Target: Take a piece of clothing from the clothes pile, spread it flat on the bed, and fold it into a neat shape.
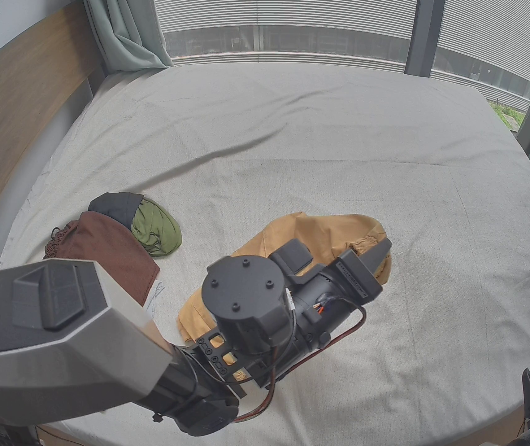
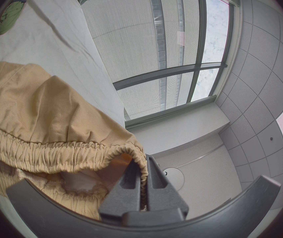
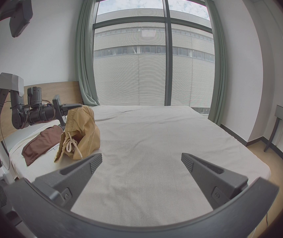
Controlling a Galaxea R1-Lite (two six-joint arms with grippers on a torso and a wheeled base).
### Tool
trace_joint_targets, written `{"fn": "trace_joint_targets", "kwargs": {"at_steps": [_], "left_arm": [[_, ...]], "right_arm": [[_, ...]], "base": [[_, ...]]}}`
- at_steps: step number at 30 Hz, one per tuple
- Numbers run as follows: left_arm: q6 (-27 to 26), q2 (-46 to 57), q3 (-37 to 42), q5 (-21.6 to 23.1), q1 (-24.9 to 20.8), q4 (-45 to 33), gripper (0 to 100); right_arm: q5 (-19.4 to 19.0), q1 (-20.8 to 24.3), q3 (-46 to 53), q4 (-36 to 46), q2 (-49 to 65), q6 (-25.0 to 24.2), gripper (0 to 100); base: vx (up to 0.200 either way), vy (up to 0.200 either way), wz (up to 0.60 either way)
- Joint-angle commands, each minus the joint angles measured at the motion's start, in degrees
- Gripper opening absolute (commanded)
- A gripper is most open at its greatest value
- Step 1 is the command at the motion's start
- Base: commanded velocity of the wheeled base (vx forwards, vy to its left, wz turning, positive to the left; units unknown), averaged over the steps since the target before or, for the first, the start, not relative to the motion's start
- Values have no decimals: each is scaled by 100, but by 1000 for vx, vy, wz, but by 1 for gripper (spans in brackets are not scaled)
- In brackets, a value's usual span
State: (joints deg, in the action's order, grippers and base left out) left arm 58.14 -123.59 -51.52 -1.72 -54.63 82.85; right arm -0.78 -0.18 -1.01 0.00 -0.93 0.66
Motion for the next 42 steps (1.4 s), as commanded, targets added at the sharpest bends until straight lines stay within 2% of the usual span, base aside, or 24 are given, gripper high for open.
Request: {"fn": "trace_joint_targets", "kwargs": {"at_steps": [1,8,17,29,32,39,42], "left_arm": [[5,63,-227,49,-189,-120,0],[-4,186,-614,137,-505,-252,0],[13,599,-1440,146,-786,-963,0],[260,705,-2310,-162,-734,-1078,0],[268,845,-2134,-224,-619,-1095,0],[260,1153,-851,-136,40,-999,0],[216,1197,-210,-65,312,-621,0]], "right_arm": [[-1,1,92,0,93,4,100],[-1,1,92,0,93,4,100],[-1,1,92,0,93,4,100],[-1,1,92,0,93,4,100],[-10,1,92,0,93,4,100],[-1,1,92,0,93,4,100],[-1,1,92,0,93,4,100]], "base": [[0,0,0],[0,0,0],[0,0,0],[0,0,0],[0,0,0],[0,0,0],[0,0,0]]}}
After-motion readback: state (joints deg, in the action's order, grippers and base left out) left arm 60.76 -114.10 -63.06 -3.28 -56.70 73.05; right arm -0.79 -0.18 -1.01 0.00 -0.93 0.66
